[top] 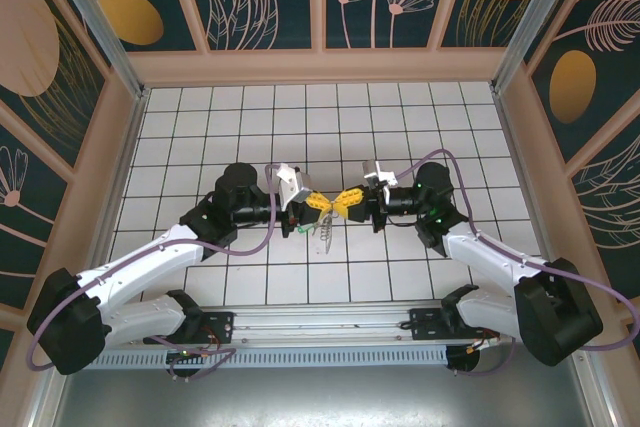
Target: Put the keys on the keyring
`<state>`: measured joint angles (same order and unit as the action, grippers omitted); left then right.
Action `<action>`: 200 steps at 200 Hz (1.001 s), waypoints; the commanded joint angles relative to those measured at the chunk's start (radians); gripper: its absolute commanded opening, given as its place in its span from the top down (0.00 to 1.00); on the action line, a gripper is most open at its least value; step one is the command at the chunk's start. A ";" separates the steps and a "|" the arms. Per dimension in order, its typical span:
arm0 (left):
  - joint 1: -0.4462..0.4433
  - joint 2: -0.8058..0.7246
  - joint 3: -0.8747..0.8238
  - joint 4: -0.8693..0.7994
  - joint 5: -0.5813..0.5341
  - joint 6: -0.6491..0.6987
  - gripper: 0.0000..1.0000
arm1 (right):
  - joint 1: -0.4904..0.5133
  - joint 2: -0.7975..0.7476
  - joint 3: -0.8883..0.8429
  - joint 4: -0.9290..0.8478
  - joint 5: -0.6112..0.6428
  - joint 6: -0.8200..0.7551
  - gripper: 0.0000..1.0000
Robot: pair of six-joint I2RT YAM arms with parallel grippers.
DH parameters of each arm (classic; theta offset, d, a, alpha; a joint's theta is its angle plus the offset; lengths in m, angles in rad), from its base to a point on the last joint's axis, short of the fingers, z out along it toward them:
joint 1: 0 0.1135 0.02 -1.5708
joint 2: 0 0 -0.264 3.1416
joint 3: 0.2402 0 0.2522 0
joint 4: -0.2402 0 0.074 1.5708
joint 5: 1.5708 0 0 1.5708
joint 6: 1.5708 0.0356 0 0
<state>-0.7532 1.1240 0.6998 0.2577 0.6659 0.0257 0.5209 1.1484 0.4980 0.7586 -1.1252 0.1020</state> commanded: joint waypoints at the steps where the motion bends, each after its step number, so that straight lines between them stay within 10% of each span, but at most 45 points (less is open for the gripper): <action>1: -0.011 -0.009 0.007 0.029 -0.014 0.006 1.00 | 0.021 -0.014 0.037 0.003 0.009 -0.027 1.00; 123: -0.011 -0.051 0.056 -0.164 -0.155 0.093 1.00 | 0.057 -0.184 0.045 -0.324 0.338 -0.142 0.60; 200: -0.017 -0.023 0.147 -0.404 -0.172 0.139 1.00 | 0.215 -0.165 0.098 -0.528 0.564 -0.263 0.60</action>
<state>-0.7650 1.0889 0.7986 -0.0387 0.5106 0.1280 0.7147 0.9676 0.5510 0.2981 -0.6540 -0.1032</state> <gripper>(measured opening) 0.037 0.408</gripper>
